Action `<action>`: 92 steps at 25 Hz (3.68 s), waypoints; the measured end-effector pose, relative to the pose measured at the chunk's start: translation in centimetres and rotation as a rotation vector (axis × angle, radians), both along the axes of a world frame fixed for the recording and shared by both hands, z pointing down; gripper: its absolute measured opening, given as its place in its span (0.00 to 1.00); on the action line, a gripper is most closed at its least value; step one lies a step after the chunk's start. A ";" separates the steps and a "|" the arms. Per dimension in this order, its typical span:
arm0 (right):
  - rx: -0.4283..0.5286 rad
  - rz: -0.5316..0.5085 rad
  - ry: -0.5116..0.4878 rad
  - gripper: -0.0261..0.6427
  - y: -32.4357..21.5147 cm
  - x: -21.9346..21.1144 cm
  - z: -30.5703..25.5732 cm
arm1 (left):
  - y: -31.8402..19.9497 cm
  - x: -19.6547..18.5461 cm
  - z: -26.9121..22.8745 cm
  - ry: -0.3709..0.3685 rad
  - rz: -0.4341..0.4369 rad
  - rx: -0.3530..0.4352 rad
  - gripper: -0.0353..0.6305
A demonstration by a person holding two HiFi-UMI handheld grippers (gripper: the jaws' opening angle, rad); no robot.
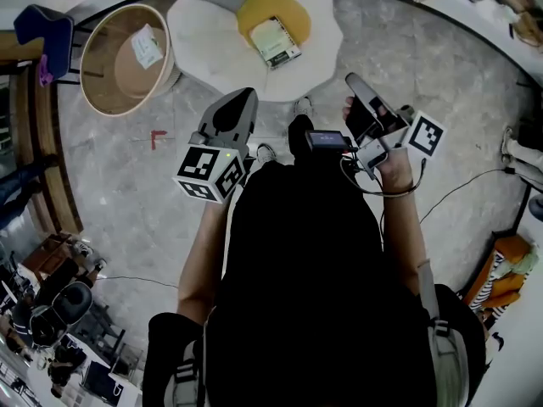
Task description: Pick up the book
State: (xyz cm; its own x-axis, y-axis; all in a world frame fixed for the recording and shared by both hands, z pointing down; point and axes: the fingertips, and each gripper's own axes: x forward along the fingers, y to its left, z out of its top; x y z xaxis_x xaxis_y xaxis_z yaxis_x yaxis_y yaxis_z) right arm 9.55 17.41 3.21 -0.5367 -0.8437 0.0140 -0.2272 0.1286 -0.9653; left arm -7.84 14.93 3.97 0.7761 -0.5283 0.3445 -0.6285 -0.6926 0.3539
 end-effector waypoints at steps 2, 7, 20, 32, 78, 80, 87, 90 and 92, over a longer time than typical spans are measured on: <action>-0.001 -0.016 -0.008 0.07 -1.2 1.1 0.1 | -0.8 1.1 -0.2 -0.007 -0.011 0.003 0.07; -0.013 -0.060 -0.017 0.07 -4.0 3.4 1.1 | -2.4 3.4 0.6 -0.021 -0.042 -0.024 0.07; -0.082 -0.157 -0.002 0.07 -10.1 4.9 7.1 | -6.0 5.9 5.3 -0.058 -0.083 -0.101 0.07; -0.174 -0.167 0.052 0.07 -12.3 3.6 12.1 | -8.0 6.9 9.9 -0.072 -0.001 -0.154 0.07; -0.310 -0.337 0.232 0.36 -20.3 2.4 46.7 | -16.9 7.1 32.8 -0.098 0.061 -0.304 0.07; -0.321 -0.367 0.251 0.37 -20.5 2.5 48.4 | -17.1 7.1 33.6 -0.101 0.054 -0.306 0.07; -0.334 -0.427 0.292 0.41 -21.4 2.7 53.5 | -18.0 7.7 36.6 -0.089 0.020 -0.303 0.07; -0.331 -0.455 0.313 0.44 -21.8 2.4 55.6 | -18.0 8.3 38.3 -0.083 0.035 -0.305 0.07; -0.338 -0.474 0.326 0.45 -21.9 2.5 57.1 | -17.9 8.7 39.3 -0.084 0.049 -0.300 0.07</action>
